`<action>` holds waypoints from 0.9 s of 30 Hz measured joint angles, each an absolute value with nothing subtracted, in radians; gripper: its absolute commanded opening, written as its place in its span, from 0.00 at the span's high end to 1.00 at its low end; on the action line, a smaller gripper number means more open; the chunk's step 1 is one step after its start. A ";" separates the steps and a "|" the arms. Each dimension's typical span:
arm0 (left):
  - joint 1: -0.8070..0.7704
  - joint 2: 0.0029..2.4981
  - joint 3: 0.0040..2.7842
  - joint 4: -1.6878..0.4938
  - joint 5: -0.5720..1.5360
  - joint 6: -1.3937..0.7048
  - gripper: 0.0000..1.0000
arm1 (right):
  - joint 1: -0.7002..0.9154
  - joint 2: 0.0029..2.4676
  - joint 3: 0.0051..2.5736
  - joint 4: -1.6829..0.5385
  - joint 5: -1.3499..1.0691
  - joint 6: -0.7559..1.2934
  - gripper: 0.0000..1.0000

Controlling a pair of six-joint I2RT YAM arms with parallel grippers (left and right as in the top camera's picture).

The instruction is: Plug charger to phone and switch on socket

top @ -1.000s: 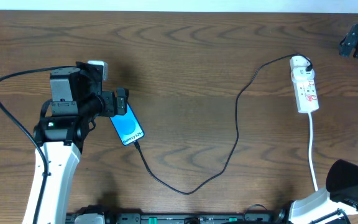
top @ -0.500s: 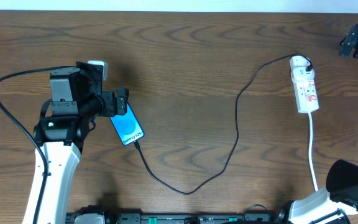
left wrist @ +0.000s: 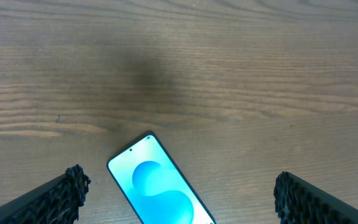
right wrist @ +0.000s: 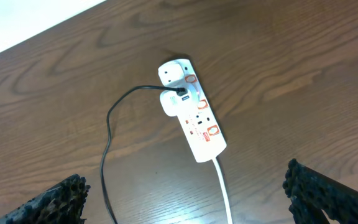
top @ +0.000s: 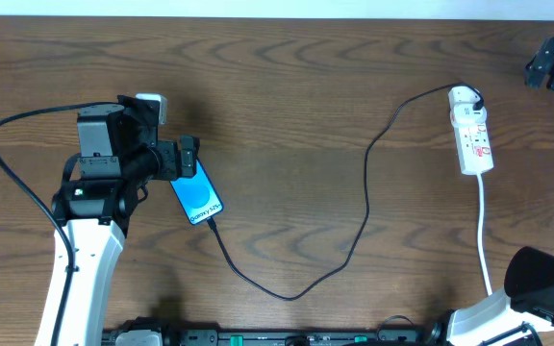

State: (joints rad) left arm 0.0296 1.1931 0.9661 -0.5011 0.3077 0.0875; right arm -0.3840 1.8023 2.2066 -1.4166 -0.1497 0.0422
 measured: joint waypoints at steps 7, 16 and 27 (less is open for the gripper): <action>0.030 1.179 0.963 -0.520 0.288 0.104 0.02 | -0.384 1.802 2.207 -1.417 -0.150 0.042 0.01; 0.030 1.026 0.854 -0.501 0.282 0.117 0.02 | -0.384 1.802 2.207 -1.417 -0.150 0.042 0.01; 0.030 0.772 0.685 -0.337 0.281 0.131 0.02 | -0.384 1.802 2.207 -1.417 -0.150 0.042 0.01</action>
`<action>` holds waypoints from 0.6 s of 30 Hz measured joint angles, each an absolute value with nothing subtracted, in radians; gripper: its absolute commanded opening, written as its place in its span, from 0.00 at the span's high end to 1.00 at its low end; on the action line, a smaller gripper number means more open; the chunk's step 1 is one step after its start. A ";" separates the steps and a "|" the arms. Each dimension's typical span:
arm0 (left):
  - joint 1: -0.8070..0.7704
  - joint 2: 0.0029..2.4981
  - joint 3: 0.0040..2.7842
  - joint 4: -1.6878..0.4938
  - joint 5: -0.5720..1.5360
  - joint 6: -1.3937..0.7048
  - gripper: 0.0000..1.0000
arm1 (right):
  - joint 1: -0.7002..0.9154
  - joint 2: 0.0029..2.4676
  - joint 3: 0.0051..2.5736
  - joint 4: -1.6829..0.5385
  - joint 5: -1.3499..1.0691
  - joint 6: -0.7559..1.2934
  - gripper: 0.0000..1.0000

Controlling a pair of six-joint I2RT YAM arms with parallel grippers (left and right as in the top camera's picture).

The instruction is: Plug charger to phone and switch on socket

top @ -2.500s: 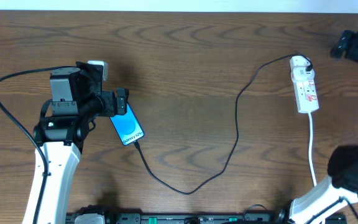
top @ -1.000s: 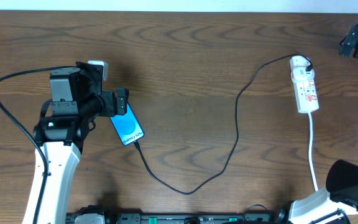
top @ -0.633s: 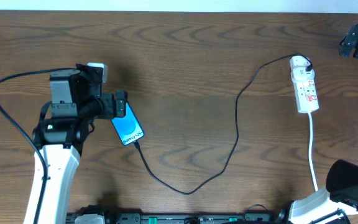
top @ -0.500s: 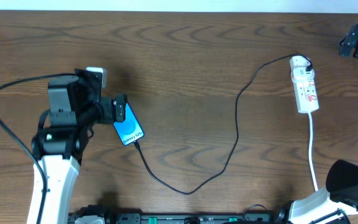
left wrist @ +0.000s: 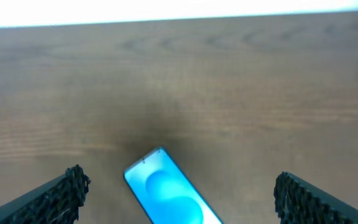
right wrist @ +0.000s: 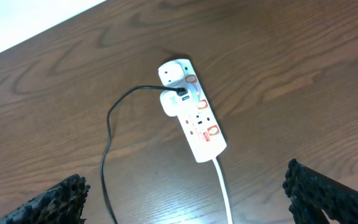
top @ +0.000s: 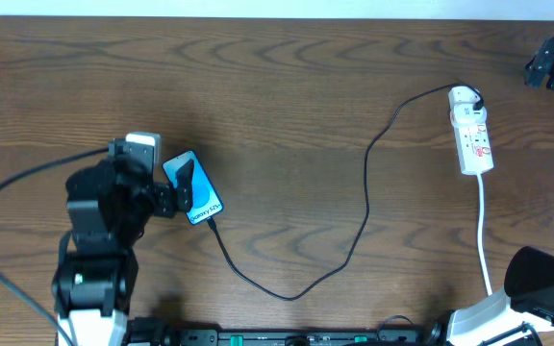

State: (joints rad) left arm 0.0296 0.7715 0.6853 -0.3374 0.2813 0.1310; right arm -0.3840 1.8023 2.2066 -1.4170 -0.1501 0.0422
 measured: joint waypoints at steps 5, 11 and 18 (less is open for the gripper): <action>0.030 0.614 0.595 -0.231 0.281 0.131 0.02 | -0.384 1.802 2.207 -1.417 -0.150 0.042 0.01; 0.033 0.468 0.477 -0.086 0.281 0.132 0.02 | -0.384 1.802 2.207 -1.417 -0.150 0.043 0.01; 0.058 0.341 0.299 0.130 0.281 0.132 0.02 | -0.384 1.802 2.207 -1.417 -0.154 0.044 0.01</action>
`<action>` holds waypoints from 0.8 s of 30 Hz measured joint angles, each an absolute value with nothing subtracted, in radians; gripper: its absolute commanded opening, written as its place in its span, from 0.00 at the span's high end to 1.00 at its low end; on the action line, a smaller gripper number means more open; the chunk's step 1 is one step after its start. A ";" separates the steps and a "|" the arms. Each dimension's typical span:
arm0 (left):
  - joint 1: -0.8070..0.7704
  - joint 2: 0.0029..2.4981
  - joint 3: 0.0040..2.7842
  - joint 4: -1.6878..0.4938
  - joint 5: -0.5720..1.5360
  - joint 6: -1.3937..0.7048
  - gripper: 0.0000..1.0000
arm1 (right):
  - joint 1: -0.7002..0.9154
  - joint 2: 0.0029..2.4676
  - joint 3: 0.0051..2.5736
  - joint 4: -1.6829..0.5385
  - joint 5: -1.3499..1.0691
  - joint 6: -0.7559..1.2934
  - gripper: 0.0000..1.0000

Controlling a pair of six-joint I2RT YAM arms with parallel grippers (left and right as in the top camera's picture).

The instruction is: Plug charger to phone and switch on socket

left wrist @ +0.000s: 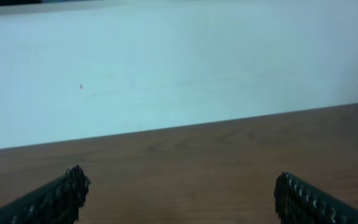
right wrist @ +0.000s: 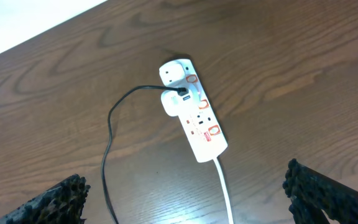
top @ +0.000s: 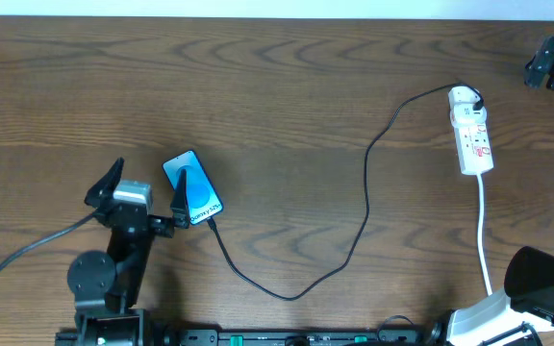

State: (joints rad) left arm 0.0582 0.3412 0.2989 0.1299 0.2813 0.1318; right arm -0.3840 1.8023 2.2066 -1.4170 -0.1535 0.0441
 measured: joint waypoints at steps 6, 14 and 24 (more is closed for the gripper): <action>0.072 0.255 0.202 0.244 0.281 0.132 0.02 | -0.384 1.802 2.207 -1.417 -0.154 0.045 0.01; 0.072 0.137 0.115 0.271 0.275 0.131 0.02 | -0.384 1.802 2.207 -1.417 -0.154 0.045 0.01; 0.072 0.029 0.018 0.257 0.216 0.076 0.02 | -0.384 1.802 2.207 -1.417 -0.154 0.045 0.01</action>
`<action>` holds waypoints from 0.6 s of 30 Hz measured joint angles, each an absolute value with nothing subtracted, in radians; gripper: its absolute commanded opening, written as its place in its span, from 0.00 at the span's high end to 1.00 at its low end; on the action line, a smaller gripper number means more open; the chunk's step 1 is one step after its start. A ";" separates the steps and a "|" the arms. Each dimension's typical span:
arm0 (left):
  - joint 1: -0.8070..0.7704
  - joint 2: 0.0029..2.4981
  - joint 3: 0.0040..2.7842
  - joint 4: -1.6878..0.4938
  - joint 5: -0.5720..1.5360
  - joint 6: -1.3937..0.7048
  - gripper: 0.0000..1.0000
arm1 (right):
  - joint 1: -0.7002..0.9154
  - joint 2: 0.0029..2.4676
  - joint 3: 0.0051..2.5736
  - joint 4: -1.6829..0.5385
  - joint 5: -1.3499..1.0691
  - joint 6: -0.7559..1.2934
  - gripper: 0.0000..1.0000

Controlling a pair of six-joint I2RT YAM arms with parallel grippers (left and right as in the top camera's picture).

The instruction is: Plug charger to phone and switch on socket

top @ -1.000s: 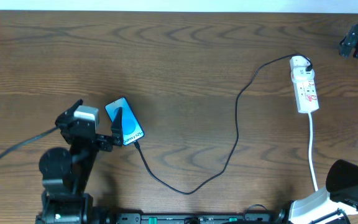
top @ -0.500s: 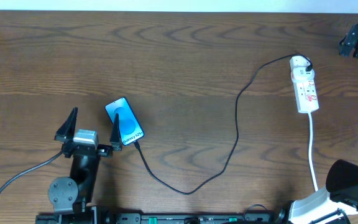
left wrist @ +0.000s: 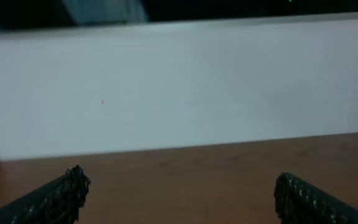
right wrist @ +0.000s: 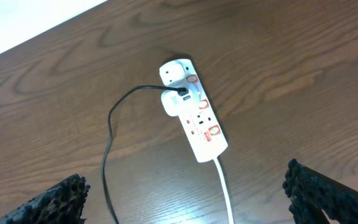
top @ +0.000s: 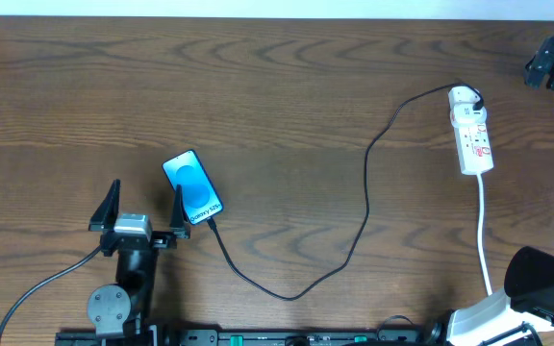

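The phone (top: 192, 187) lies face up with a blue screen, left of the table's middle. A black charger cable (top: 365, 197) meets its lower end and runs to the white charger (right wrist: 173, 103) in the white socket strip (right wrist: 196, 120) at far right. My left gripper (top: 142, 206) stands open near the front edge, just below-left of the phone and holding nothing. In the left wrist view its fingertips (left wrist: 61, 196) frame only table and wall. My right gripper (right wrist: 185, 199) hangs open well above the socket strip (top: 472, 131), empty.
The strip's white cord (top: 484, 231) runs toward the front at right. A white wall (left wrist: 179, 93) stands behind the table's far edge. My right arm's base (top: 546, 284) sits at the front right corner.
My left arm has drawn a little further back toward the front edge and tipped up, so its camera shows more wall. Phone, cable and right gripper have not moved.
My left gripper stood open right at the phone's upper end. It was then lower-left of the phone, then back near the front edge facing the wall, and is now fully drawn back. The cable stayed at the phone's lower end. My right gripper hovered unmoved.
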State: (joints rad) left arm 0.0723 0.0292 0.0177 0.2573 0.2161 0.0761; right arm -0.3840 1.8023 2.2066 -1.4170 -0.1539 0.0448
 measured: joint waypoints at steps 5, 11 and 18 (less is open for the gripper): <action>0.072 0.015 0.006 0.202 0.169 0.018 0.02 | -0.384 1.802 2.207 -1.417 -0.154 0.045 0.01; 0.072 0.010 0.006 0.102 0.137 -0.013 0.02 | -0.384 1.802 2.207 -1.417 -0.154 0.045 0.01; 0.072 0.010 0.014 -0.022 0.077 -0.061 0.02 | -0.384 1.802 2.207 -1.417 -0.157 0.045 0.01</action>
